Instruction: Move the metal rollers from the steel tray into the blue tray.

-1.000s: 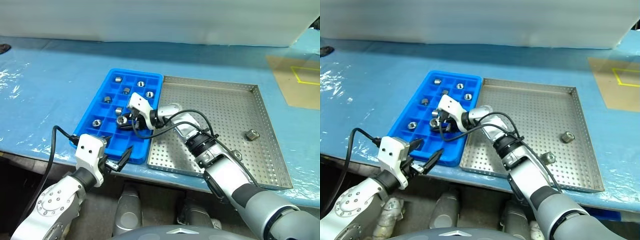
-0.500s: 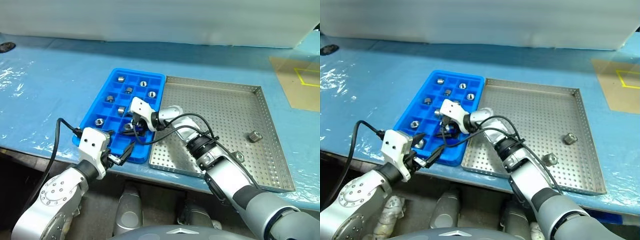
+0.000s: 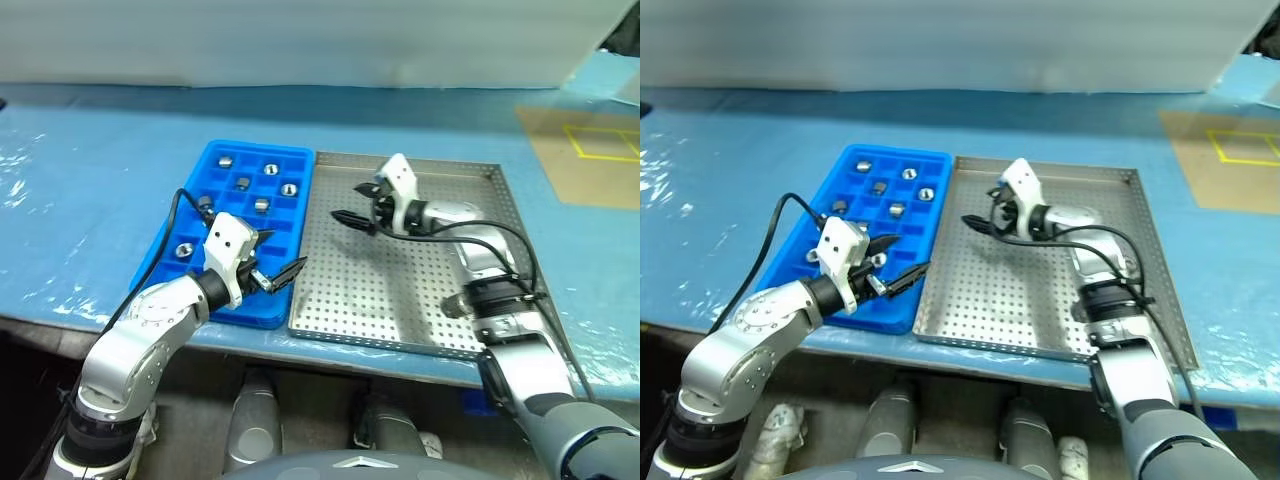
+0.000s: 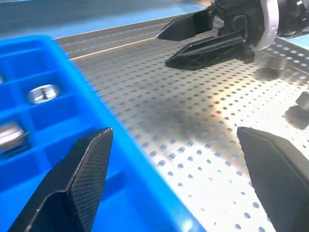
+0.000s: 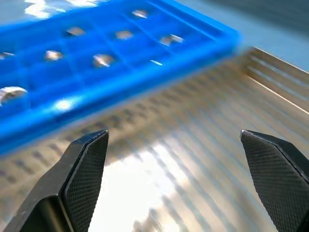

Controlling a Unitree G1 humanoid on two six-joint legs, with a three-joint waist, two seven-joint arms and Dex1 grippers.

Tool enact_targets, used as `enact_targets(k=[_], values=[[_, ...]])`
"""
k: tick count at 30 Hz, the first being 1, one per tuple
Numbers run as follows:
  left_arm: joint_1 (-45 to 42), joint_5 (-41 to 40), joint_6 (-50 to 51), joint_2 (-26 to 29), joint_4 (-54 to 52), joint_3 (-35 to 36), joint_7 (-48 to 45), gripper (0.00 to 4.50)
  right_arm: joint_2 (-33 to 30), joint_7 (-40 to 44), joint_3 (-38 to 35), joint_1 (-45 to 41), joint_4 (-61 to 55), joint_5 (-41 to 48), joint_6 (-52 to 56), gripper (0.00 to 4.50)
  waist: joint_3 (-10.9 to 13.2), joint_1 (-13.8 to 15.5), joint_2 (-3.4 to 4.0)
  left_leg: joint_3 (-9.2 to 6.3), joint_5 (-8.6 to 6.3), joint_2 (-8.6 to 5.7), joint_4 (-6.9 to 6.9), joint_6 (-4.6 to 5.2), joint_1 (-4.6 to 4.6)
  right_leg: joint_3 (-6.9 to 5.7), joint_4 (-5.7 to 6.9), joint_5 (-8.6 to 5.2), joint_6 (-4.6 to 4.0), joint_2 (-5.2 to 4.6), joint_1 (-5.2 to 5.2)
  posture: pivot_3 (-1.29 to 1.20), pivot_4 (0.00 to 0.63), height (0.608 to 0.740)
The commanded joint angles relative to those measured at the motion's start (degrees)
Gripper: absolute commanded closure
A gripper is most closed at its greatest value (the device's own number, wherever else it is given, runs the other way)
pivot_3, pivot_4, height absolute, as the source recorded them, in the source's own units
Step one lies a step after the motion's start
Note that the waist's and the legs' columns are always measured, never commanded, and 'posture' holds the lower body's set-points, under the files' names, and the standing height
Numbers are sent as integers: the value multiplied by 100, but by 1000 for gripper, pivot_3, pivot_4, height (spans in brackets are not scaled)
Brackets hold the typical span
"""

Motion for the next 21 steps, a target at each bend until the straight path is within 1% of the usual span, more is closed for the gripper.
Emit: enact_targets(k=[1,3,7,10,13,21], values=[[-473,75,-363,-6,464,-215,-427,169,-529,-14,-452,559,-1037,337,615,22,0,-100,1,0,1,0,-2,-1,1,0,2,-1,-1,1,0,-57,150,740],[-647,107,-480,-8,707,-297,-603,169,-813,106,-555,930,-1494,530,960,22,-1,-229,1,1,1,0,-4,-1,5,4,0,-1,-1,4,1,-100,150,740],[-919,203,-695,-13,1131,-426,-929,169,-1386,394,-753,1735,-2340,981,1604,22,-2,-395,4,10,0,-1,-4,2,13,13,-3,-1,-1,4,2,-151,150,740],[-1027,246,-788,-7,1306,-488,-1111,169,-1594,371,-868,2088,-2654,1188,1859,22,-3,-509,4,15,-1,-1,-2,6,27,17,-3,0,-2,4,12,-164,150,740],[-1130,243,-816,16,1438,-545,-1349,169,-1803,300,-962,2413,-2839,1261,2006,22,-3,-532,5,15,-12,-1,0,24,37,18,-3,-1,-2,3,24,-195,150,740],[-1358,366,-956,157,1794,-685,-1893,169,-2167,168,-911,2871,-2880,1311,2159,22,-4,-551,7,19,-14,-2,-1,31,40,20,-12,-1,-2,2,29,-227,150,740]])
